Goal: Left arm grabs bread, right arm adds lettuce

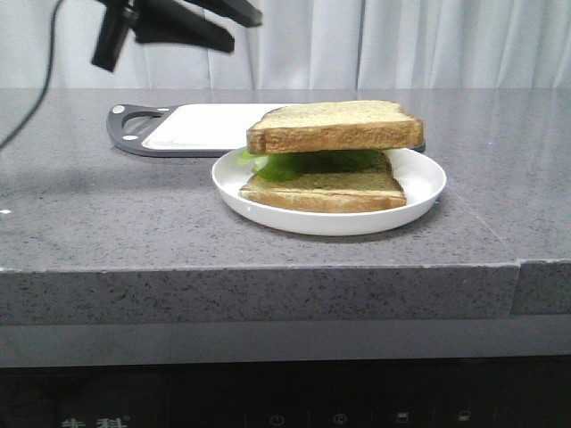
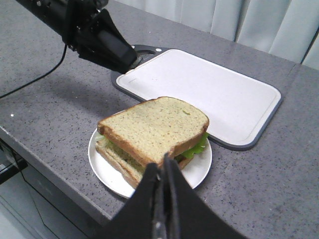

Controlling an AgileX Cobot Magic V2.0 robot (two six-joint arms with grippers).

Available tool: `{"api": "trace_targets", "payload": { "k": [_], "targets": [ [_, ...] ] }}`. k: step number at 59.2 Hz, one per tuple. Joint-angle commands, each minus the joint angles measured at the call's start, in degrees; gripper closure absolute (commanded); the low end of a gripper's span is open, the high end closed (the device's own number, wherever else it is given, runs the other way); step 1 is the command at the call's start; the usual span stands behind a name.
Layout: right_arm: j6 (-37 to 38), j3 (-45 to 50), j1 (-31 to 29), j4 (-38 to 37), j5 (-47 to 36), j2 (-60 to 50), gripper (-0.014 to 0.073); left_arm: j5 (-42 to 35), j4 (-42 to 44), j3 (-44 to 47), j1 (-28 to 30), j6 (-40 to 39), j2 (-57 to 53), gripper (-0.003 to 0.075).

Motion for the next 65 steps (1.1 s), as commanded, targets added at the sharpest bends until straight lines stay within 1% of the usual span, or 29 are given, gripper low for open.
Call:
{"api": "trace_targets", "payload": {
  "k": [1,6,10,16,20,24,28,33,38,46,53,58,65],
  "targets": [
    [-0.4,-1.5,-0.4,0.9,-5.1,-0.1,0.0655,1.2,-2.1,-1.9,0.8,1.1,-4.4,0.0738],
    [-0.4,-1.5,-0.4,0.9,-4.9,-0.1,0.0655,1.2,-1.0,-1.9,1.3,1.2,-5.5,0.0741],
    [0.9,-1.5,-0.6,0.9,-5.4,-0.1,0.0655,-0.4,2.3,-1.9,1.4,1.5,-6.9,0.0741],
    [4.3,-1.5,-3.1,0.8,-7.2,-0.1,0.0655,-7.0,14.3,-1.9,0.7,-1.5,-10.5,0.0741],
    [4.6,-1.5,-6.3,0.6,-7.4,-0.1,0.0655,-11.3,22.5,-1.5,-0.2,-3.9,-13.3,0.0741],
    [4.6,-1.5,-10.2,0.5,-6.8,-0.1,0.0655,-16.3,28.7,0.5,-1.1,-5.3,-17.4,0.0741],
    [4.5,-1.3,-13.2,0.5,-6.3,-0.6,0.0655,-21.9,32.3,4.0,-2.0,-5.4,-22.2,0.0741],
    [4.5,0.4,-13.9,0.5,-8.6,-2.9,0.0655,-29.5,34.2,10.2,-2.8,-5.3,-28.7,0.0741],
    [4.5,3.6,-13.9,0.5,-11.4,-6.3,0.0655,-37.3,35.1,18.3,-3.8,-5.2,-35.9,0.0741],
    [4.5,9.0,-13.9,0.5,-11.6,-12.5,0.0655,-47.5,36.6,31.2,-4.4,-5.2,-48.6,0.0741],
    [4.5,12.7,-13.9,0.5,-11.5,-17.7,0.0655,-51.3,36.8,40.7,-4.4,-5.2,-59.9,0.0741],
    [4.5,14.1,-13.9,0.5,-11.4,-20.2,0.0655,-51.3,36.8,46.2,-4.4,-5.2,-66.6,0.0741],
    [4.5,14.5,-13.9,0.7,-10.9,-21.3,0.0655,-51.3,36.8,51.0,-4.4,-5.2,-74.0,0.0741]
  ]
}}
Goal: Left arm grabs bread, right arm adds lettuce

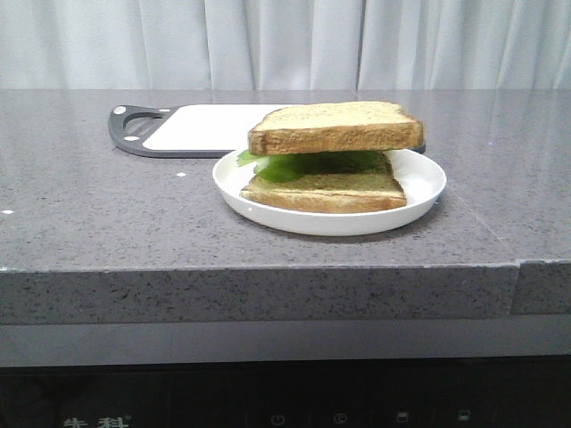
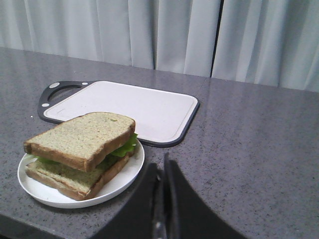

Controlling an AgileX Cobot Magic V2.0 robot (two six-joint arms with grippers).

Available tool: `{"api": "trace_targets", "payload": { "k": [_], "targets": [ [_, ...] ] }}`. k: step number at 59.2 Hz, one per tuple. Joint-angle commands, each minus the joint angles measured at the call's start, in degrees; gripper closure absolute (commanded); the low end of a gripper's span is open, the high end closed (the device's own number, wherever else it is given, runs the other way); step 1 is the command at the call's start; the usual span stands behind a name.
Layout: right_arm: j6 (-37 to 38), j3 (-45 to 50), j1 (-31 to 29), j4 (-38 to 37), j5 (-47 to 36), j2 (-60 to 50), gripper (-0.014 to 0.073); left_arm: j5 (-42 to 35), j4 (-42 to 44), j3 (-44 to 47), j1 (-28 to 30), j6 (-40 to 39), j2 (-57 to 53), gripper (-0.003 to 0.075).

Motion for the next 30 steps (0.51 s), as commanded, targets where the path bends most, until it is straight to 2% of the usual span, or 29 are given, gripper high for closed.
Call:
{"api": "trace_targets", "payload": {
  "k": [1,9,30],
  "targets": [
    [-0.1,-1.2,-0.2,0.7,-4.2,0.1,0.0655,-4.7,-0.4,1.5,-0.6,-0.4,-4.1,0.0741],
    [-0.1,-1.2,-0.2,0.7,-3.9,0.1,0.0655,-4.4,-0.4,2.8,-0.6,-0.4,-7.8,0.0741],
    [-0.1,-1.2,-0.2,0.7,-3.9,0.1,0.0655,-4.4,-0.4,2.8,-0.6,-0.4,-7.8,0.0741]
  ]
}}
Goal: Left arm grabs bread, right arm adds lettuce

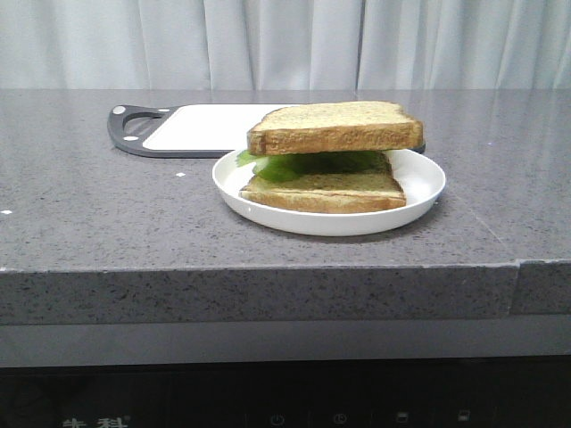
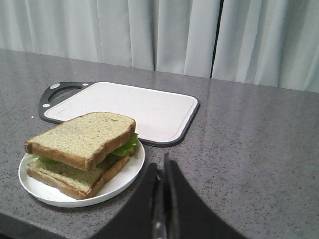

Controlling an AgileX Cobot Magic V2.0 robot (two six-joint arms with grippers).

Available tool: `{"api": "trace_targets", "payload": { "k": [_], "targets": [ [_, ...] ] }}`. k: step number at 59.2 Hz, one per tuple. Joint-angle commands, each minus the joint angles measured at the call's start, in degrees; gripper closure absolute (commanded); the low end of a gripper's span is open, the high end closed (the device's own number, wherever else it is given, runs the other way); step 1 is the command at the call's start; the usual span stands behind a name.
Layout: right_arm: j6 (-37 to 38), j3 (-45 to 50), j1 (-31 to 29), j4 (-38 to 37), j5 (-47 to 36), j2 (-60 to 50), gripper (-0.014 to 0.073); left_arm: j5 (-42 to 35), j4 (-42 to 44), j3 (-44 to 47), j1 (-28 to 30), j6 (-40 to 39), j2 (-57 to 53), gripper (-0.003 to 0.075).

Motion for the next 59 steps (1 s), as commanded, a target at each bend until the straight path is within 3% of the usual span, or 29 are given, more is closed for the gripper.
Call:
{"api": "trace_targets", "payload": {
  "k": [1,6,14,21,26,46,59],
  "targets": [
    [-0.2,-1.5,-0.2,0.7,-4.2,0.5,0.0655,-4.4,-0.4,-1.6,-0.6,-0.4,0.5,0.0741],
    [-0.2,-1.5,-0.2,0.7,-4.2,0.5,0.0655,-4.4,-0.4,-1.6,-0.6,-0.4,0.5,0.0741],
    [-0.2,-1.5,-0.2,0.7,-4.2,0.5,0.0655,-4.9,7.0,-1.5,-0.6,-1.0,0.5,0.0741],
    [-0.2,-1.5,-0.2,0.7,-4.2,0.5,0.0655,-7.3,28.1,-0.4,-0.6,-22.1,-1.0,0.0741],
    [-0.2,-1.5,-0.2,0.7,-4.2,0.5,0.0655,-8.6,36.5,1.5,-0.2,-30.0,-2.8,0.0741],
    [-0.2,-1.5,-0.2,0.7,-4.2,0.5,0.0655,-8.4,33.6,14.4,11.3,-31.8,-16.6,0.0741],
    [-0.2,-1.5,-0.2,0.7,-4.2,0.5,0.0655,-6.8,33.5,19.7,15.2,-31.8,-19.8,0.0741]
  ]
}}
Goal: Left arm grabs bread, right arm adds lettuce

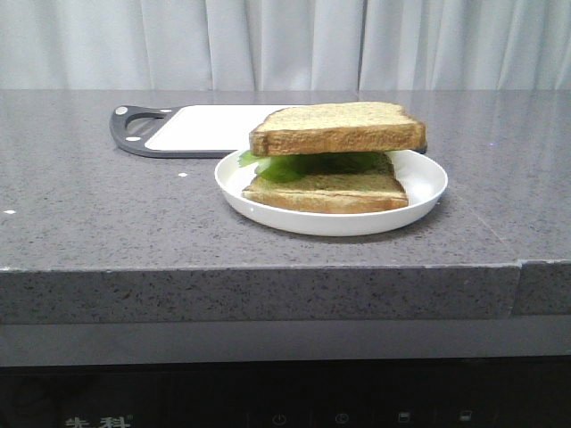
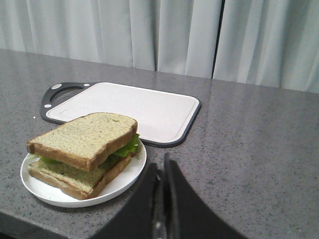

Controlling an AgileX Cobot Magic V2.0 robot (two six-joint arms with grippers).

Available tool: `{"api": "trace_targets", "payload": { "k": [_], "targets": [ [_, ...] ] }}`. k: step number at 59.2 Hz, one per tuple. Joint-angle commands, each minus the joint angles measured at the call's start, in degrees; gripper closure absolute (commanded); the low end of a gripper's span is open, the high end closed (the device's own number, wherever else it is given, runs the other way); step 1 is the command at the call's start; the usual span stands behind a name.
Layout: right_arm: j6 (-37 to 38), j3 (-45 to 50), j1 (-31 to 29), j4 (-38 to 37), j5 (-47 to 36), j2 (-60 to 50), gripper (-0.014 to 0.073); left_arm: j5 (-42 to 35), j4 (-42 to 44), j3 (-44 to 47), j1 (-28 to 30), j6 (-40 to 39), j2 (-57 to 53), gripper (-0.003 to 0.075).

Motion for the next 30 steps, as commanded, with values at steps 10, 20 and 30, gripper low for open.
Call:
{"api": "trace_targets", "payload": {
  "k": [10,20,30],
  "targets": [
    [-0.3,-1.5,-0.2,0.7,-4.3,0.5,0.0655,-3.5,-1.2,2.8,0.8,-0.7,-1.1,0.0741],
    [-0.3,-1.5,-0.2,0.7,-4.3,0.5,0.0655,-3.2,-1.2,2.8,0.8,-0.7,-1.1,0.0741],
    [-0.3,-1.5,-0.2,0.7,-4.3,0.5,0.0655,-3.2,-1.2,2.8,0.8,-0.7,-1.1,0.0741]
  ]
}}
